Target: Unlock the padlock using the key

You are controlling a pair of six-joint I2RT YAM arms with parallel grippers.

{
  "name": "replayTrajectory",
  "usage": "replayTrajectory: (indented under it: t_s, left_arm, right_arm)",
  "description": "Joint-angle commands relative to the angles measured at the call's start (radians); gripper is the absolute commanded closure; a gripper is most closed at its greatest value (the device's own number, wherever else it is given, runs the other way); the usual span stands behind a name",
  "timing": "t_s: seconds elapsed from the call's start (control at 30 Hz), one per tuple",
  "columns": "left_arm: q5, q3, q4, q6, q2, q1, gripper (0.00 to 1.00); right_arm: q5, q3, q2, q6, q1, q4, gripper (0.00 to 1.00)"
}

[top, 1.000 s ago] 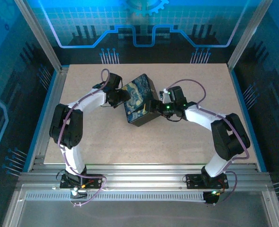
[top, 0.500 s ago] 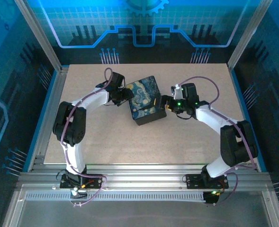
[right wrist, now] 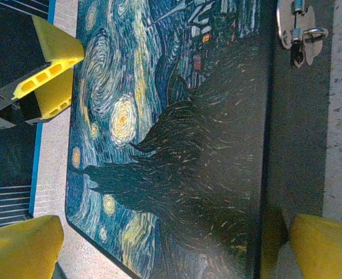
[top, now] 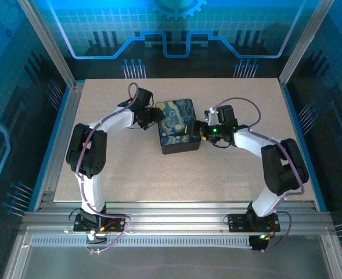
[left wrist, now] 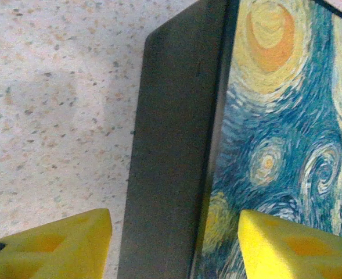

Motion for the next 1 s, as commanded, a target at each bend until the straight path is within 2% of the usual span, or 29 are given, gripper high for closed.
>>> replayTrajectory:
  t_s: [0.0,0.07,0.2,0.3,0.37,0.4,0.47,0.5,0.57,0.63,0.73,0.83,0.87,0.97]
  left_arm:
    - [0.014,0.006,-0.129,0.058,-0.073,-0.002,0.28]
    - [-0.014,0.022,-0.144,0.090,-0.136,0.002,0.01]
    - [-0.061,-0.038,-0.118,0.125,-0.268,0.061,0.01]
    - [-0.141,-0.196,-0.047,0.117,-0.400,0.166,0.01]
    - [-0.196,-0.354,0.055,0.145,-0.504,0.258,0.01]
    - [-0.240,-0.431,0.110,0.177,-0.556,0.288,0.01]
    - [-0.409,-0.607,0.267,0.302,-0.682,0.312,0.01]
    - [-0.453,-0.694,0.370,0.377,-0.734,0.313,0.01]
    - [-0.465,-0.865,0.574,0.547,-0.816,0.313,0.01]
    - [-0.475,-0.953,0.662,0.566,-0.829,0.313,0.01]
    - [-0.470,-1.015,0.807,0.552,-0.727,0.310,0.01]
    - [-0.445,-1.059,0.995,0.627,-0.669,0.283,0.01]
    - [-0.426,-1.088,1.106,0.661,-0.653,0.268,0.01]
    - [-0.415,-1.129,1.308,0.701,-0.573,0.254,0.01]
  right_arm:
    - [-0.006,0.020,-0.048,-0.060,0.009,-0.057,0.00]
    - [0.023,0.030,-0.092,-0.101,-0.026,-0.113,0.00]
    - [0.054,0.002,-0.221,-0.185,-0.107,-0.176,0.00]
    - [0.221,-0.056,-0.351,-0.257,-0.171,-0.227,0.00]
    - [0.389,-0.135,-0.432,-0.299,-0.216,-0.235,0.00]
    - [0.465,-0.167,-0.467,-0.313,-0.233,-0.227,0.00]
    - [0.567,-0.255,-0.537,-0.348,-0.271,-0.176,0.00]
    - [0.578,-0.289,-0.563,-0.363,-0.286,-0.147,0.00]
    - [0.611,-0.347,-0.607,-0.383,-0.311,-0.096,0.00]
    - [0.678,-0.389,-0.623,-0.378,-0.321,-0.045,0.00]
    - [0.718,-0.474,-0.591,-0.352,-0.325,0.122,0.00]
    - [0.731,-0.531,-0.506,-0.346,-0.323,0.300,0.00]
    - [0.737,-0.544,-0.466,-0.345,-0.322,0.356,0.00]
    - [0.750,-0.504,-0.383,-0.338,-0.320,0.401,0.00]
